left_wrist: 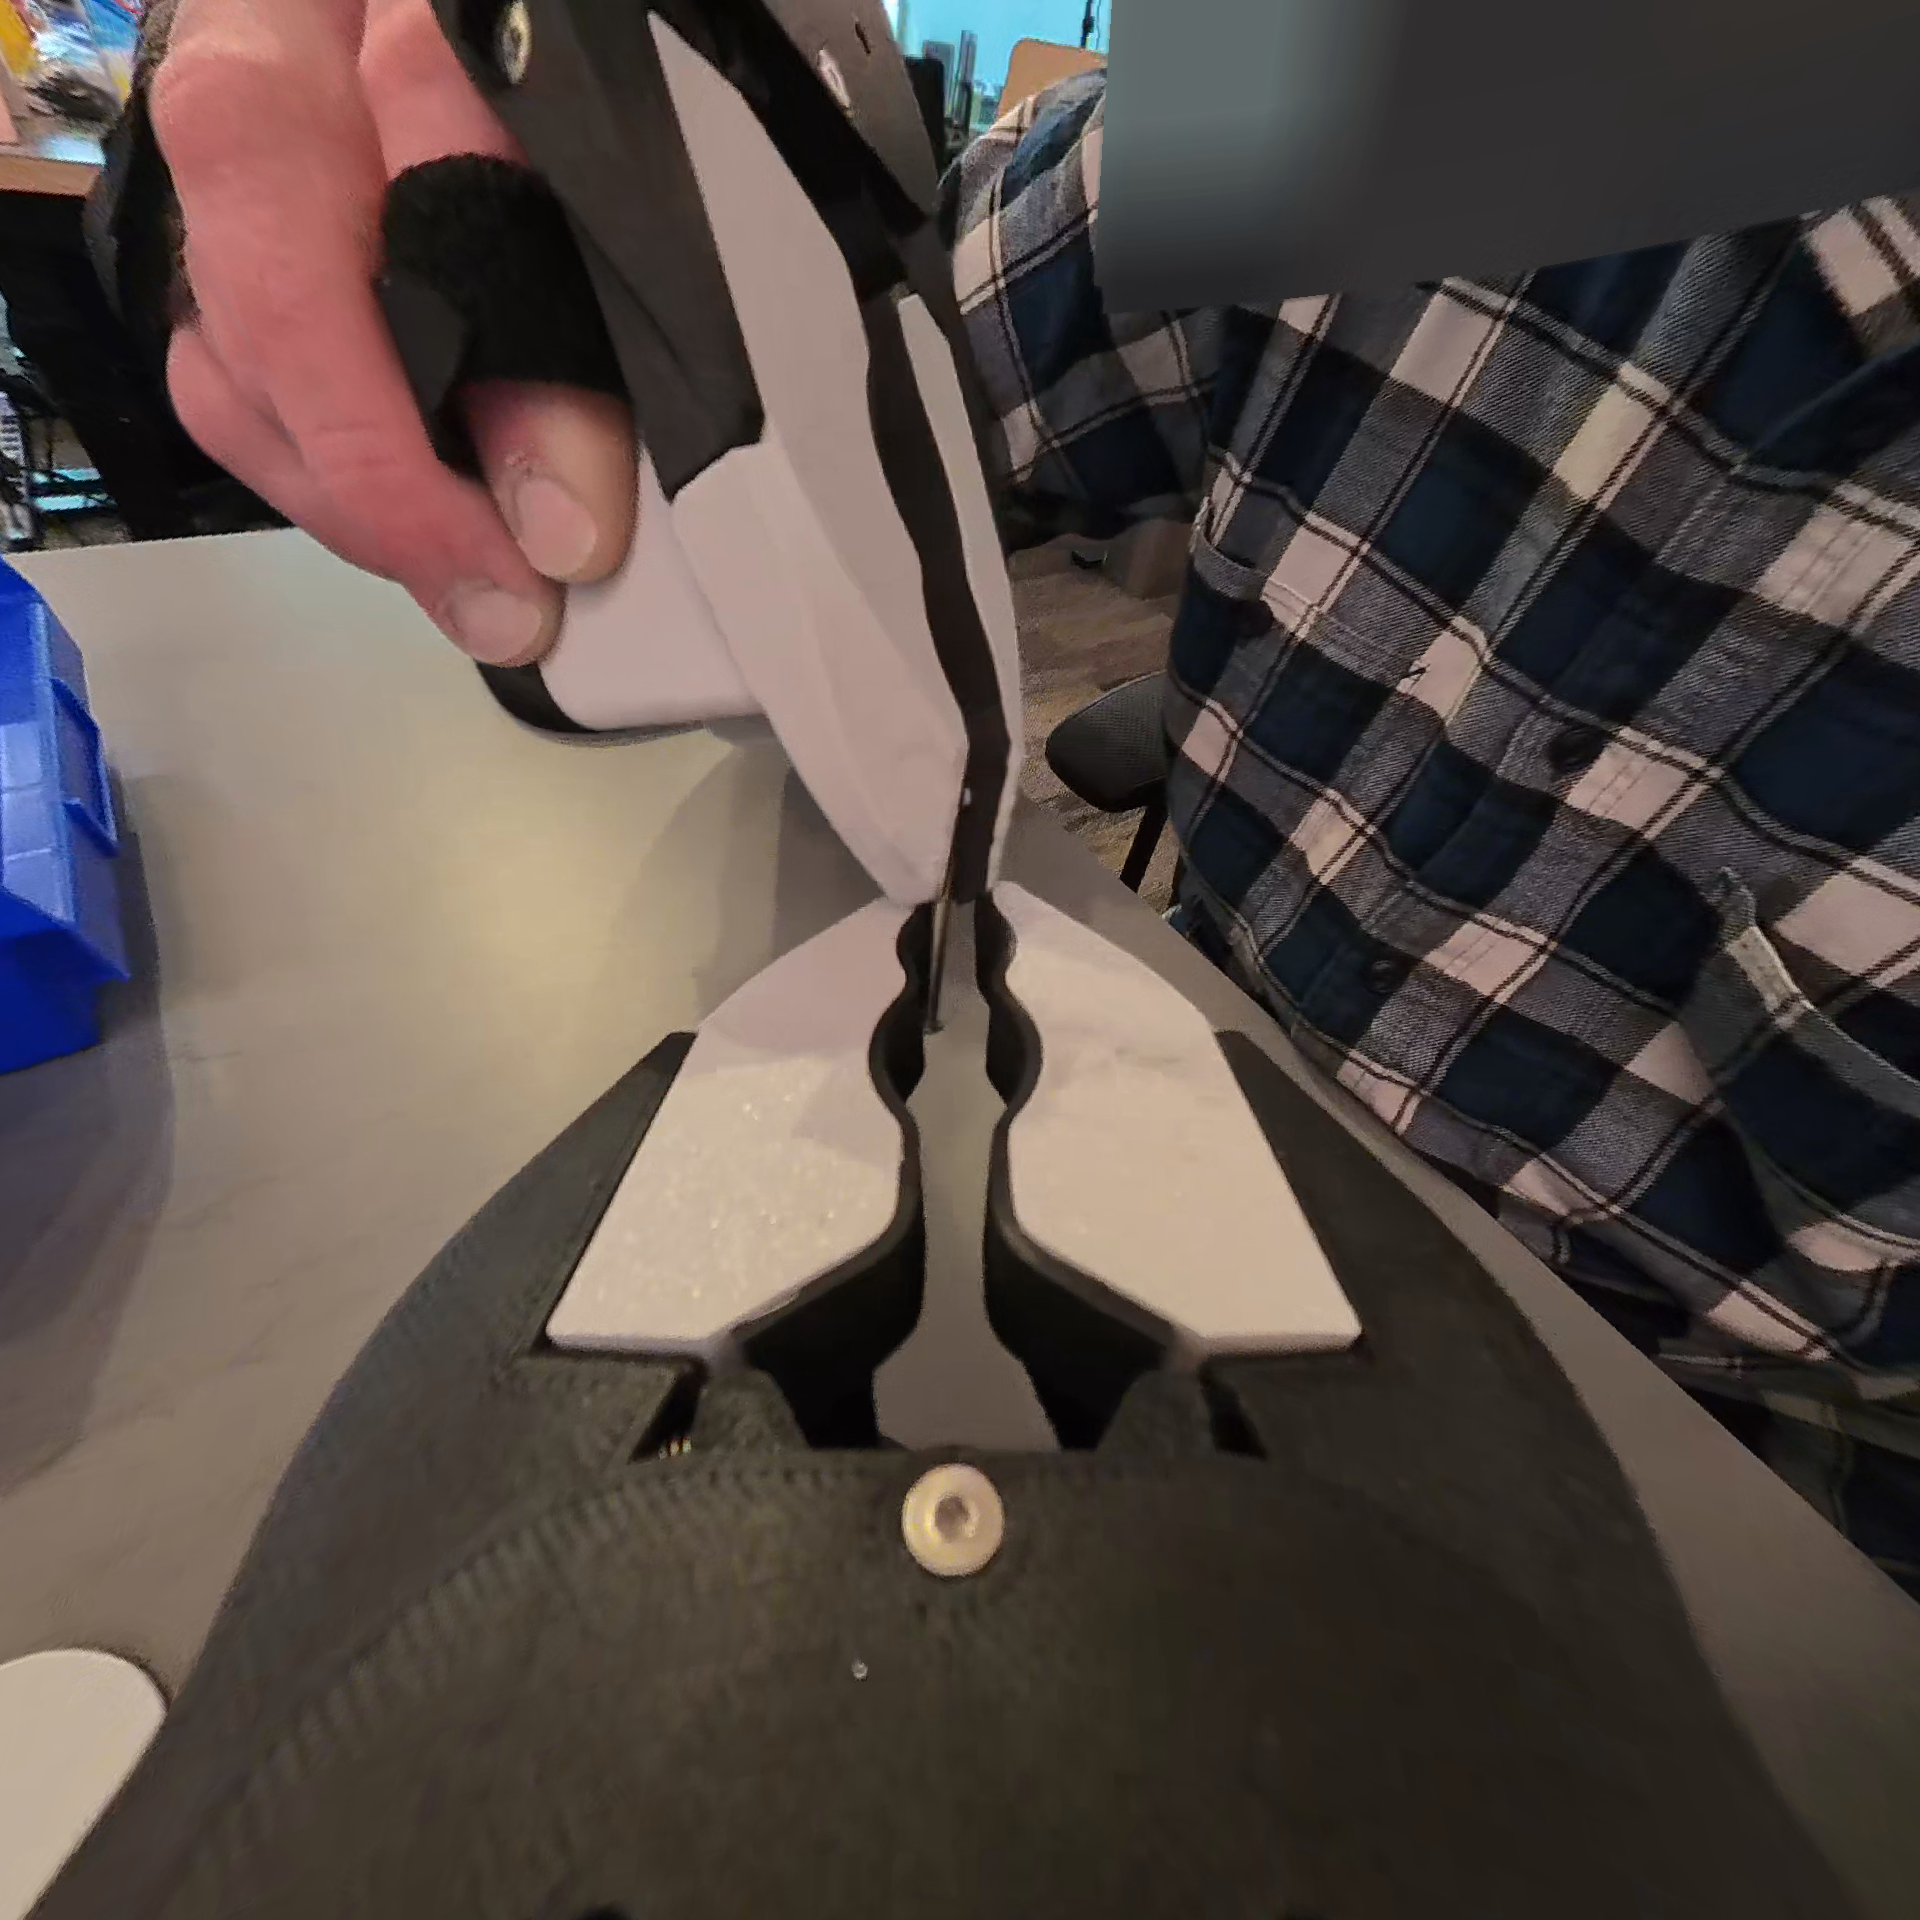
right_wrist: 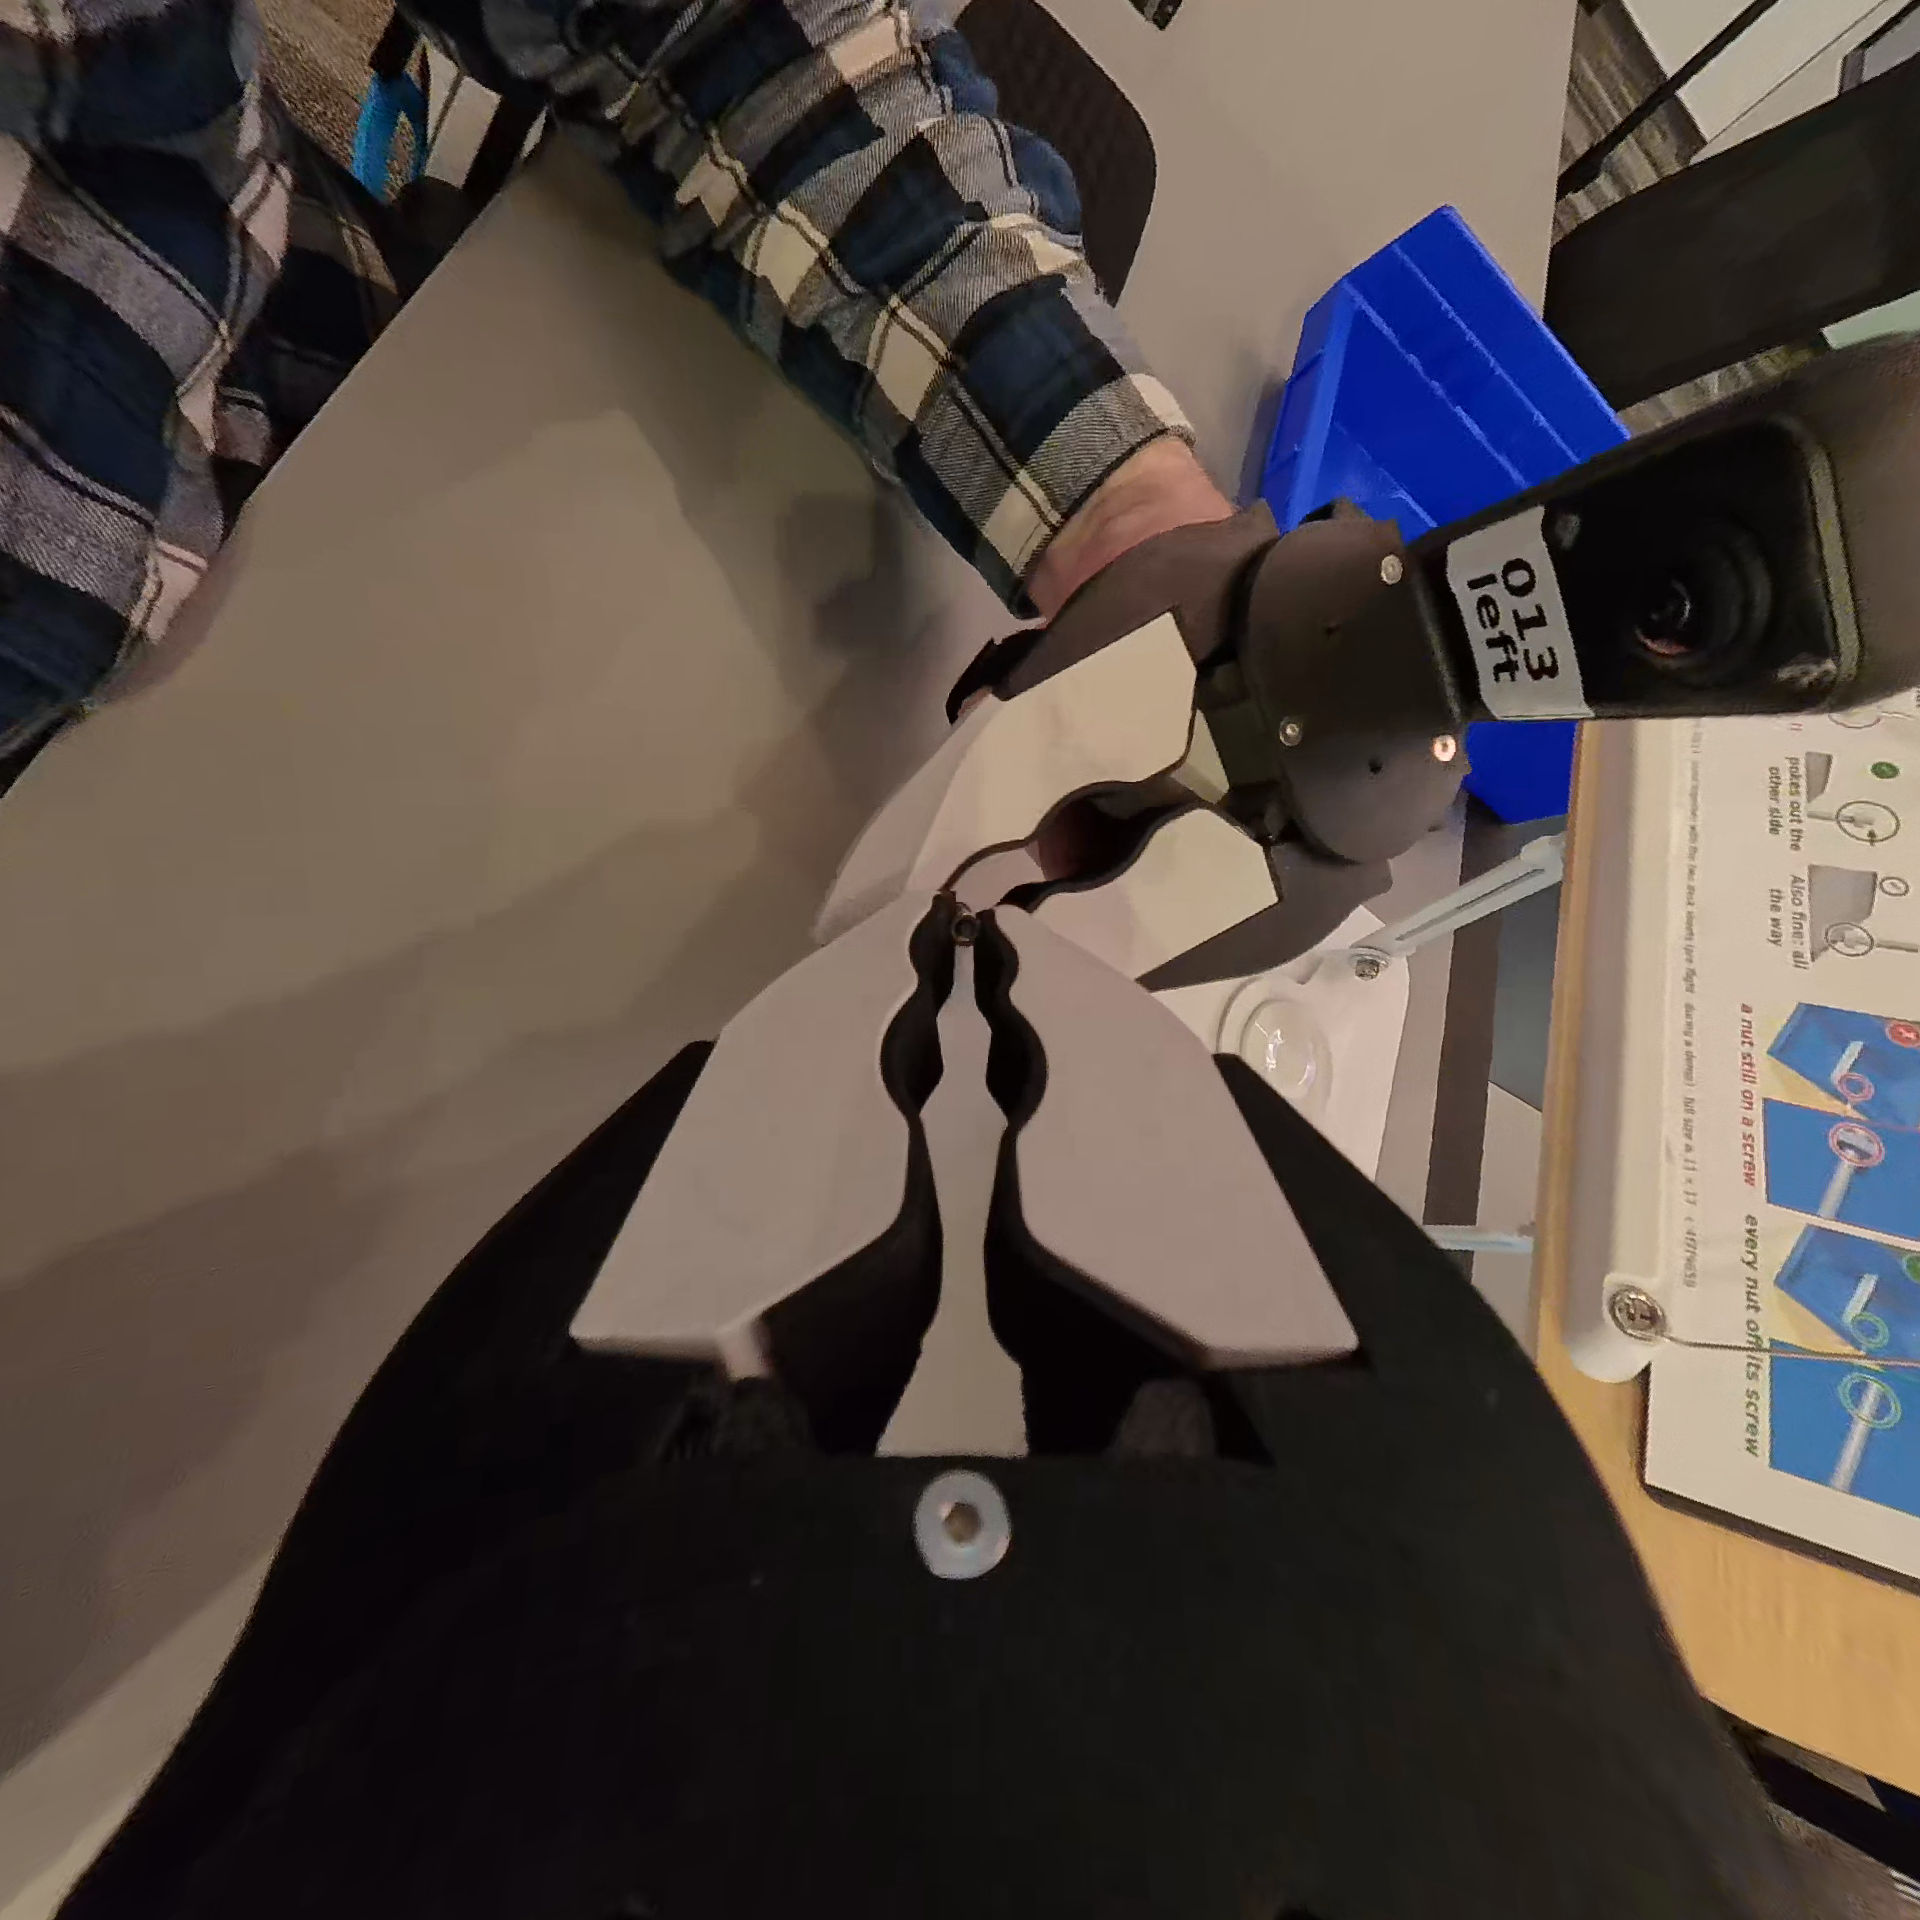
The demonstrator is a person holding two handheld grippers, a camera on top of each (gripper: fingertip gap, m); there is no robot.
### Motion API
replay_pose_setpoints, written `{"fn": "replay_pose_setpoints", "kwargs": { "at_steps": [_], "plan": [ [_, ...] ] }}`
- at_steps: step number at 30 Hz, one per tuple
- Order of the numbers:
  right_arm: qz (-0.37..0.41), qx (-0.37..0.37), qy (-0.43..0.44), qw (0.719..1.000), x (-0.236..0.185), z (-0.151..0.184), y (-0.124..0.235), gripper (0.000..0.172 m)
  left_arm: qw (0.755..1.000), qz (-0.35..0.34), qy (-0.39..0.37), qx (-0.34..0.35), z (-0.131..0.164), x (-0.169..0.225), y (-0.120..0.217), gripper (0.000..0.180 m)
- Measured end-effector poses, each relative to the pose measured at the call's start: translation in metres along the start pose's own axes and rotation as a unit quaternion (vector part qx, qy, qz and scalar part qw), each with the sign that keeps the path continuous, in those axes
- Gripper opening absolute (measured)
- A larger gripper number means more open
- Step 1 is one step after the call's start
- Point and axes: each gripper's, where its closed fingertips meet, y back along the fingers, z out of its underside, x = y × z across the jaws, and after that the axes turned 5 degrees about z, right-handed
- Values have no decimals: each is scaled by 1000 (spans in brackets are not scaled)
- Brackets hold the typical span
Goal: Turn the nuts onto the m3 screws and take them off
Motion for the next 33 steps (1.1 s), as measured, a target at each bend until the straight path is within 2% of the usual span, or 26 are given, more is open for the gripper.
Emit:
{"fn": "replay_pose_setpoints", "kwargs": {
  "at_steps": [1, 4, 12, 17, 20, 24, 29, 33],
  "plan": [
    [2, -1, -1, 1000, 1, 1, 0, 5, 1000, -3, -1, -3, 0, 0, -1, 8],
    [11, -2, -13, 1000, 4, 3, 1, 6, 1000, -24, -11, -15, 1, -4, -2, 14],
    [55, 14, -76, 995, 18, 11, 11, 5, 981, -161, -76, -83, 0, -30, 5, 26],
    [72, 26, -93, 993, 22, 11, 18, 5, 974, -191, -88, -78, -5, -36, 7, 25],
    [87, 34, -118, 989, 27, 12, 22, 5, 961, -243, -106, -75, -12, -47, 15, 23],
    [112, 56, -175, 977, 34, 18, 26, 5, 934, -318, -141, -84, -20, -58, 28, 18],
    [145, 90, -255, 952, 43, 25, 31, 5, 859, -444, -211, -145, -24, -77, 43, 17],
    [171, 105, -303, 931, 49, 29, 34, 5, 817, -486, -248, -186, -23, -82, 45, 14]
  ]
}}
